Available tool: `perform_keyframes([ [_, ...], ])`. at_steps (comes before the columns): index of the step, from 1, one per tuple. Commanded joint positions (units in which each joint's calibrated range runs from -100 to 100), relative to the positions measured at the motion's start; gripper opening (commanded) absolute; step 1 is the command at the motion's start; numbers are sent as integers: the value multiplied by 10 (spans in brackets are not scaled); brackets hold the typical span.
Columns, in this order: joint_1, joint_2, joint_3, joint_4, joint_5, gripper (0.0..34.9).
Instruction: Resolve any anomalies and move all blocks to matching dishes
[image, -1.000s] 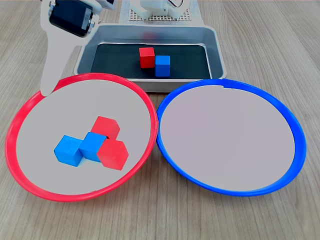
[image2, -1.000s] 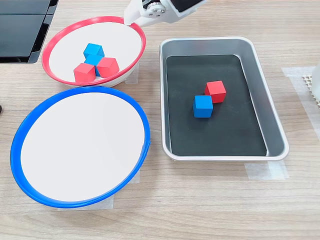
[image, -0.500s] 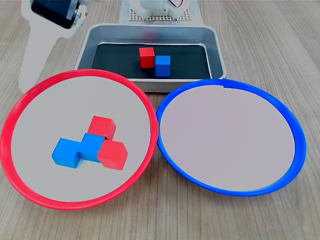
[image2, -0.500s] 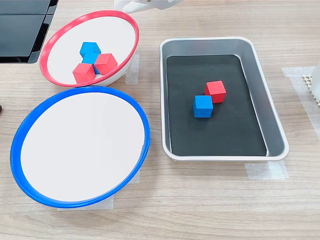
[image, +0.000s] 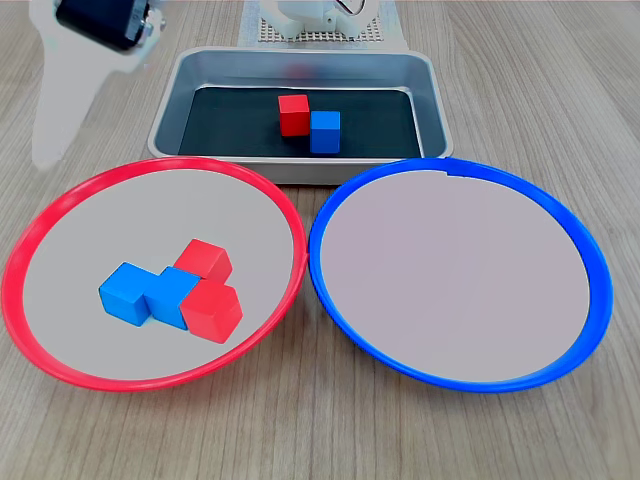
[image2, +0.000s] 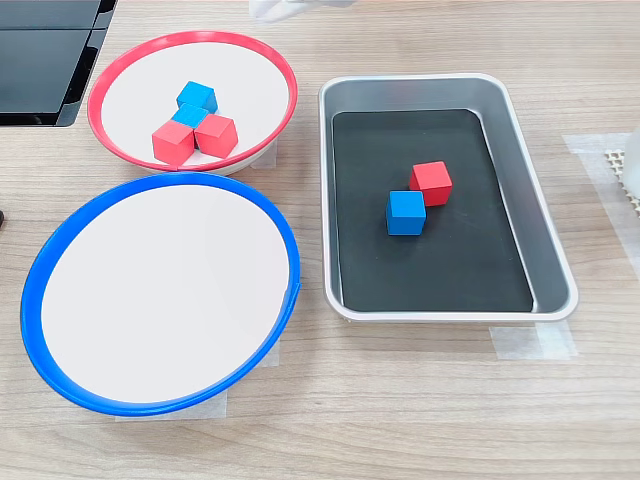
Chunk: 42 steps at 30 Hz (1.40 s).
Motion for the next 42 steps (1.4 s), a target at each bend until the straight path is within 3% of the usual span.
perform_keyframes([
  [1,2,-106,62,83,21,43],
  [4,-47,-208,111,206,6,62],
  [5,-91,-262,149,257,5,100],
  [10,-174,-349,237,290,-7,118],
  [14,-194,-373,264,324,-13,122],
  [19,-163,-372,265,439,-11,148],
  [42,-169,-266,269,351,-32,151],
])
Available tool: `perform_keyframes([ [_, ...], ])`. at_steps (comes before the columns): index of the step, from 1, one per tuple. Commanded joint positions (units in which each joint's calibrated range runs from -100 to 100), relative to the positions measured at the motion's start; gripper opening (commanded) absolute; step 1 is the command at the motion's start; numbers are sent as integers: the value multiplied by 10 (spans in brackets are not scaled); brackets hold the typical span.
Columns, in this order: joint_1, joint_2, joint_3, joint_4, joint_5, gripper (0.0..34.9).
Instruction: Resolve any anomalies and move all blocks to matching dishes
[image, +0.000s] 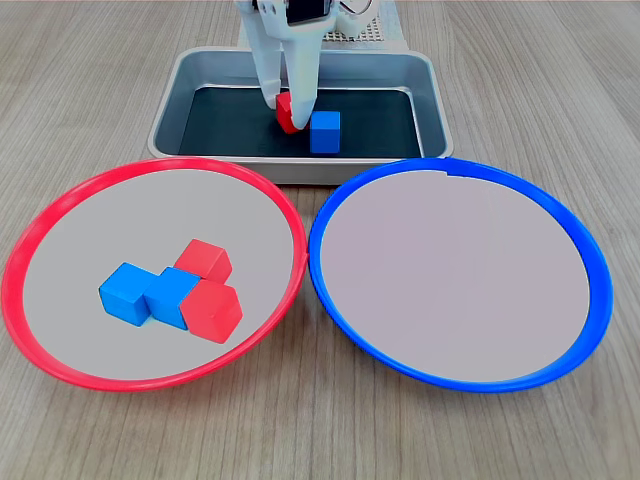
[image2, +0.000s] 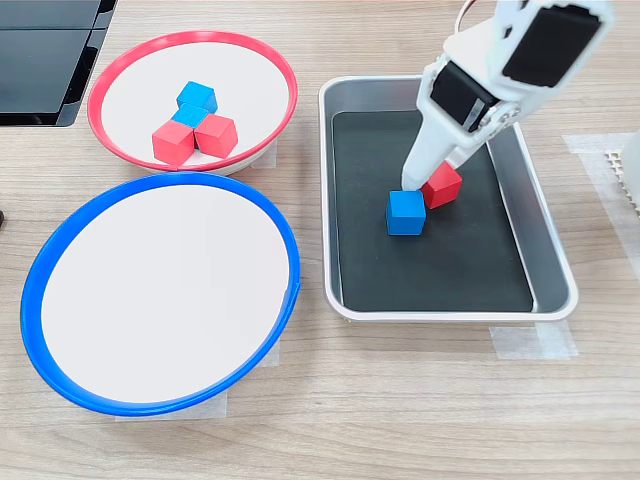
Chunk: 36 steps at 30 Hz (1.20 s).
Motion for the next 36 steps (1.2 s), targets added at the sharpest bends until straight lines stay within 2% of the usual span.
perform_keyframes([
  [1,-8,0,2,-17,5,105],
  [3,-12,-1,3,-22,4,7],
  [4,-14,-1,3,-22,5,3],
  [9,-24,0,-48,-3,-16,2],
  [18,3,196,-454,52,-167,1],
  [21,20,298,-573,44,-195,1],
  [23,34,362,-627,13,-207,1],
  [27,44,417,-643,-24,-200,3],
  [28,46,422,-642,-29,-198,8],
  [29,48,428,-639,-30,-194,45],
  [30,49,428,-634,-31,-191,67],
  [33,50,424,-610,-29,-182,112],
  [36,50,418,-598,-12,-179,138],
])
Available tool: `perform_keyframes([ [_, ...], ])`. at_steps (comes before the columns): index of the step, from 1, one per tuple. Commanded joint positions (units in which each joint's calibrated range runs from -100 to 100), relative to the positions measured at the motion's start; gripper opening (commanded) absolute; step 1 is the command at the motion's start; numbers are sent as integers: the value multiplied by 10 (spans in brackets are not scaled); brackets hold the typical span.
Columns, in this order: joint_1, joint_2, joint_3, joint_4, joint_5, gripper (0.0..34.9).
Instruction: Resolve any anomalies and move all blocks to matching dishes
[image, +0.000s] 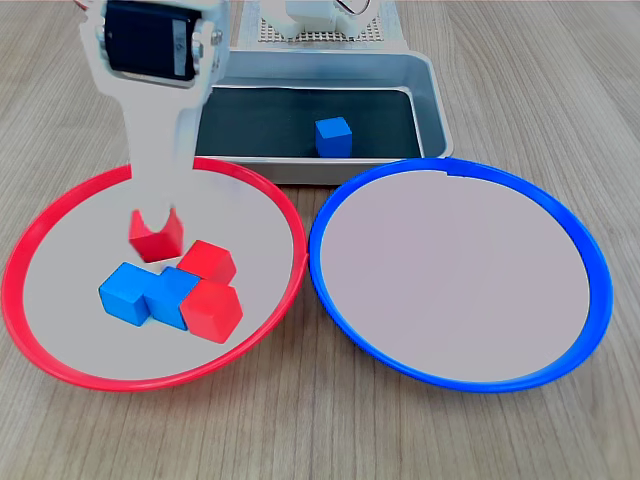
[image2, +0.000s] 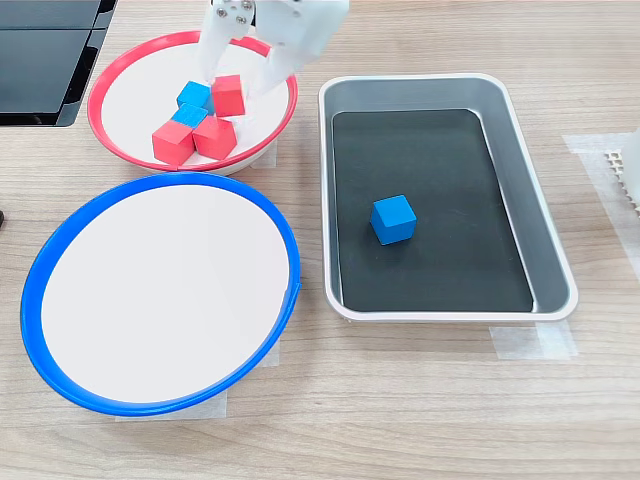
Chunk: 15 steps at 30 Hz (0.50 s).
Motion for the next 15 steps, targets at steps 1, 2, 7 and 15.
perform_keyframes([
  [1,4,-14,-3,20,4,149],
  [2,4,-14,-10,29,2,153],
  [7,9,47,-141,73,-49,138],
  [15,-4,179,-357,111,-89,128],
])
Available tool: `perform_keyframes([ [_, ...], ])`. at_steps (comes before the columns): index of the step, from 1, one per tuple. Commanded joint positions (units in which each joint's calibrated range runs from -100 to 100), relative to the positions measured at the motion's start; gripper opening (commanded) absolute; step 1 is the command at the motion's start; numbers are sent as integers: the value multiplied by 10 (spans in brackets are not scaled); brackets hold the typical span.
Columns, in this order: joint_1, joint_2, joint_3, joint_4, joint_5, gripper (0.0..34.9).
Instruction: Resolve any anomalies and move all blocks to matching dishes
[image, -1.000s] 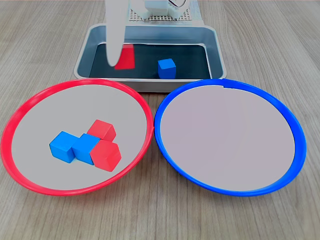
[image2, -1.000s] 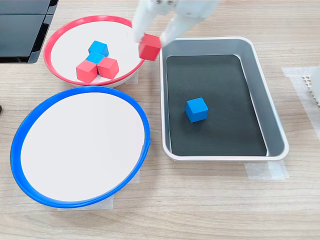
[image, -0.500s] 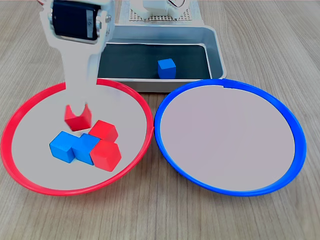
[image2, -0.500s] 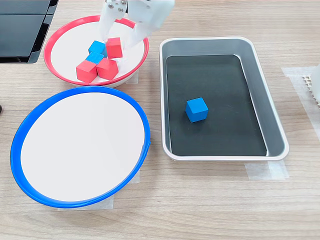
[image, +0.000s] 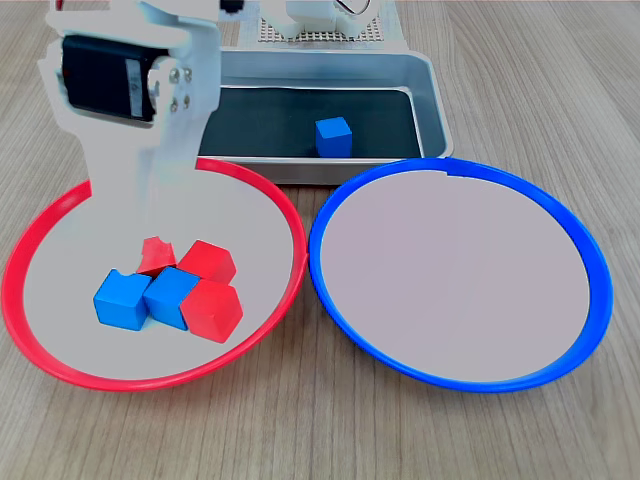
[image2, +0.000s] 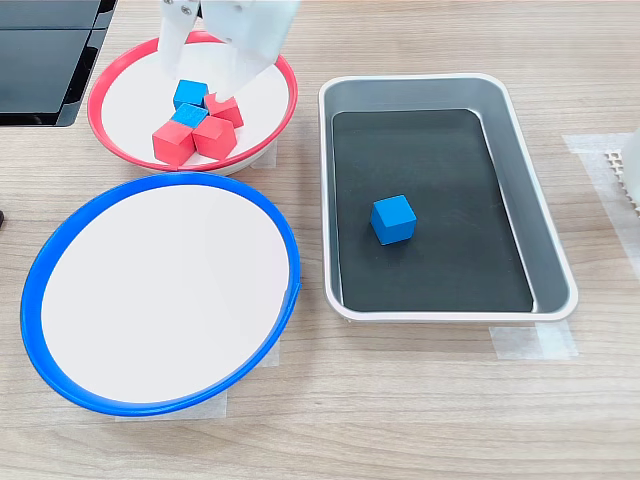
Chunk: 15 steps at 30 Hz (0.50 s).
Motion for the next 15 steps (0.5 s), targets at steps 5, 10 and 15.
perform_keyframes([
  [5,2,67,-148,-7,-2,124],
  [10,8,88,-154,-18,22,134],
  [15,-6,90,-140,12,34,154],
])
